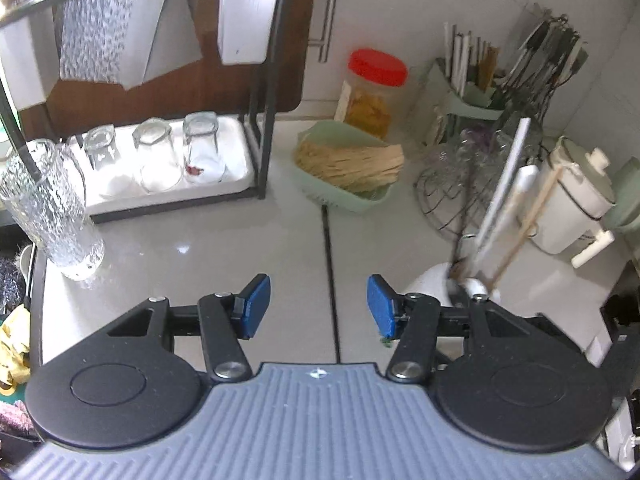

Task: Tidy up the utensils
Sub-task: 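Move the open left gripper down to the black chopstick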

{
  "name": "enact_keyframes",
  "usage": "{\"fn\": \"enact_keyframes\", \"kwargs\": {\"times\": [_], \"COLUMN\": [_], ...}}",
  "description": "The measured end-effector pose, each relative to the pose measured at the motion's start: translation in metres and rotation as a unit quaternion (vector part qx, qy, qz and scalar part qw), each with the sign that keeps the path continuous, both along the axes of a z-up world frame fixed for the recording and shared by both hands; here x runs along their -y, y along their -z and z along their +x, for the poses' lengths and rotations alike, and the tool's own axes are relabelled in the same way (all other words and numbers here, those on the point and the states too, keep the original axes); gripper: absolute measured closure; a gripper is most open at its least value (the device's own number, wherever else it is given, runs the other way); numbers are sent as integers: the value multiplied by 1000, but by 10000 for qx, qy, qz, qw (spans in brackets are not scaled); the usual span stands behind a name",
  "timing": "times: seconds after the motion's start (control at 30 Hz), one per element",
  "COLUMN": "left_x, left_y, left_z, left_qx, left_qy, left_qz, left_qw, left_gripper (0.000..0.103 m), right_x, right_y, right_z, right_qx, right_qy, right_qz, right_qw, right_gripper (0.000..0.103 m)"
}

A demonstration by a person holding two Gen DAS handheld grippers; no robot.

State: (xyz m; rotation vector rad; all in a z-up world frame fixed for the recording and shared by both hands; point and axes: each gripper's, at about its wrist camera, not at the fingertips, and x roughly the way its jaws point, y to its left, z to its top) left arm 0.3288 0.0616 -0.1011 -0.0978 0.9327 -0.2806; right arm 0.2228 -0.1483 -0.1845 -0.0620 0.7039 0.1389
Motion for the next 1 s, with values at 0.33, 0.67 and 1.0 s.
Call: {"fn": "enact_keyframes", "kwargs": {"times": [0.33, 0.67, 1.0], "left_x": [1, 25, 57], "left_y": [65, 105, 139], "left_z": [28, 75, 118], "left_qx": [-408, -528, -481], "left_qy": [-139, -208, -147], "left_qz": [-250, -437, -387], "left_qw": [9988, 9974, 9980], "left_gripper": [43, 46, 72], "right_x": [6, 11, 14], "right_y": [-4, -6, -5], "right_z": [5, 10, 10], "right_qx": [-253, -439, -473], "right_qy": [-145, -307, -385], "right_qz": [-97, -132, -84], "right_qw": [9995, 9985, 9981], "right_gripper": [19, 19, 20]}}
